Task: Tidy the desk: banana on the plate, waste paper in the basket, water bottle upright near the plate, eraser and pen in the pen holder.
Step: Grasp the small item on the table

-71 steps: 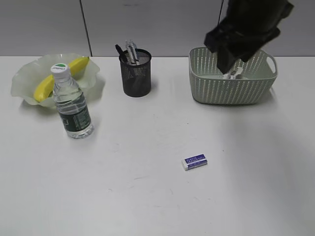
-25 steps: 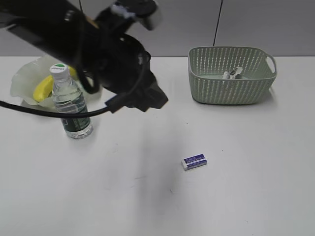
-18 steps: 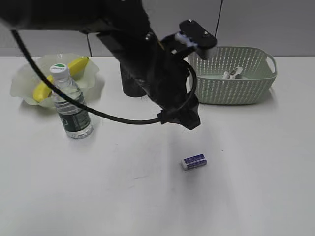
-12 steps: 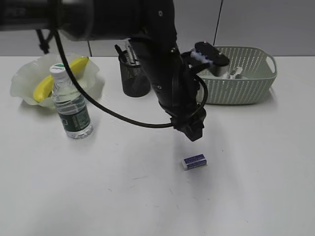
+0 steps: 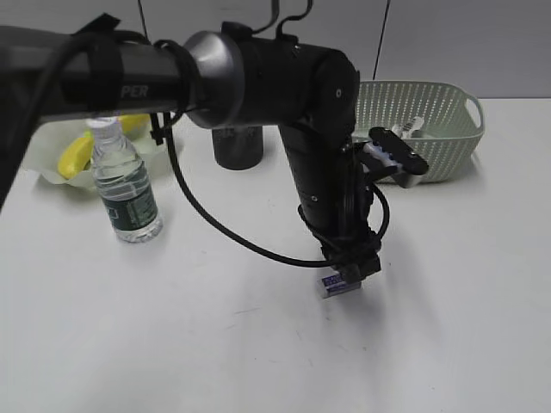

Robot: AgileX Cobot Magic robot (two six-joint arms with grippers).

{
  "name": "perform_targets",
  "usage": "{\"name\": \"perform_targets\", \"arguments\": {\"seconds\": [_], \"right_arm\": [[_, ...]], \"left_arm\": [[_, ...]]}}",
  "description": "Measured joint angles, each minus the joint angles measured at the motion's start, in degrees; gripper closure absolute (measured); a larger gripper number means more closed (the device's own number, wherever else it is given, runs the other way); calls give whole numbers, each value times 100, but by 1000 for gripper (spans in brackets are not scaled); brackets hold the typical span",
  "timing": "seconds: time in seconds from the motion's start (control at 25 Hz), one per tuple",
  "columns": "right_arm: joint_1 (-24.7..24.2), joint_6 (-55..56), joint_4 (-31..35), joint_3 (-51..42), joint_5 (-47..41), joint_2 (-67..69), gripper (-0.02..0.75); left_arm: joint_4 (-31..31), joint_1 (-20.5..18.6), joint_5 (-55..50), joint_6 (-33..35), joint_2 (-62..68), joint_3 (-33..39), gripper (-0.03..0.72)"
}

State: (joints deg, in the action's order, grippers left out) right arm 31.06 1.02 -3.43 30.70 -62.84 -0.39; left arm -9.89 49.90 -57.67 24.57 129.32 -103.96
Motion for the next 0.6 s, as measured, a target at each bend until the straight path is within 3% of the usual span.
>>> {"name": "perform_targets", "arguments": {"seconds": [0.48,0.6], "right_arm": [[0,0,0,0,0,0,353],[0,0,0,0,0,0,353]], "left_arm": [[146,46,252,-169,555,-106,267],[193,46,271,-202,635,-124,316]]}}
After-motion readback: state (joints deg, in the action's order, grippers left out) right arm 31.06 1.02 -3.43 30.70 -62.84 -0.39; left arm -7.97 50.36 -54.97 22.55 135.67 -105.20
